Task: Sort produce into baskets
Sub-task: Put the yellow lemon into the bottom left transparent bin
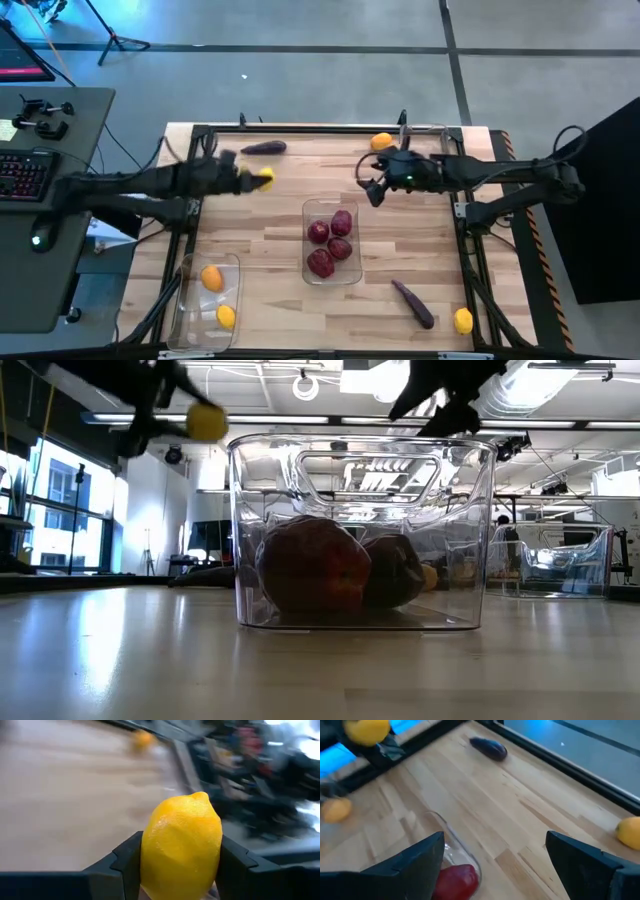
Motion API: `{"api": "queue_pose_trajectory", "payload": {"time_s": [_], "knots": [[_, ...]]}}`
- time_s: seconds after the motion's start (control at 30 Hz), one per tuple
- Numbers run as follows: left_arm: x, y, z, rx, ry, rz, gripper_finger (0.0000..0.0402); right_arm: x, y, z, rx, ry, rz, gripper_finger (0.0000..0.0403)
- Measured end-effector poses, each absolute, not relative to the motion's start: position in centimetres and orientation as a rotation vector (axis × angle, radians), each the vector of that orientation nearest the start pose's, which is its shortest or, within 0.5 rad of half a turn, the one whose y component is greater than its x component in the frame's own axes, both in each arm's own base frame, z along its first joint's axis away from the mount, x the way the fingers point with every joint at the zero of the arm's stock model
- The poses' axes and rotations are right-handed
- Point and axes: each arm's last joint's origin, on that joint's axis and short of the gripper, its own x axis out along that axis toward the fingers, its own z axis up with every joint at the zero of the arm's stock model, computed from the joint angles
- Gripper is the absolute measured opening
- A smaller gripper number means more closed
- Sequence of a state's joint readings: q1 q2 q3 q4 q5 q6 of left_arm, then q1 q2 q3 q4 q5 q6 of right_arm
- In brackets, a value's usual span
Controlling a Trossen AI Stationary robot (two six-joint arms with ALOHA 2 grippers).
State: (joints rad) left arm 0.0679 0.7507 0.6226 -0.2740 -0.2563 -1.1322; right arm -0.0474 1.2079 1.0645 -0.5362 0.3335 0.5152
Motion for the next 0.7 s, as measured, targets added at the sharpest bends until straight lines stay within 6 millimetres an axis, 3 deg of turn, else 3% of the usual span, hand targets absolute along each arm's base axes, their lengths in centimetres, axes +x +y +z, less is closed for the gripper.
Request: {"api": "queue_pose_trajectory", "payload": {"time_s": [0.17,0.43,0.57,0.7], "knots": [[17.6,-3.8,28.0,-1.157,0.150,0.312,0.0169,23.7,-1.3,32.7,0.390,0.531,-0.491,0.0339],[18.8,-12.4,28.6,-1.150,0.359,0.187,0.0170,22.9,-0.4,32.5,0.371,0.582,-0.499,0.0339],[18.8,-15.1,30.8,-1.023,0.540,0.173,0.0170,22.8,-0.3,32.4,0.354,0.588,-0.532,0.0339],[17.5,-15.7,32.2,-0.842,0.859,0.338,0.0170,22.8,-0.4,32.4,0.349,0.585,-0.547,0.0339]]}}
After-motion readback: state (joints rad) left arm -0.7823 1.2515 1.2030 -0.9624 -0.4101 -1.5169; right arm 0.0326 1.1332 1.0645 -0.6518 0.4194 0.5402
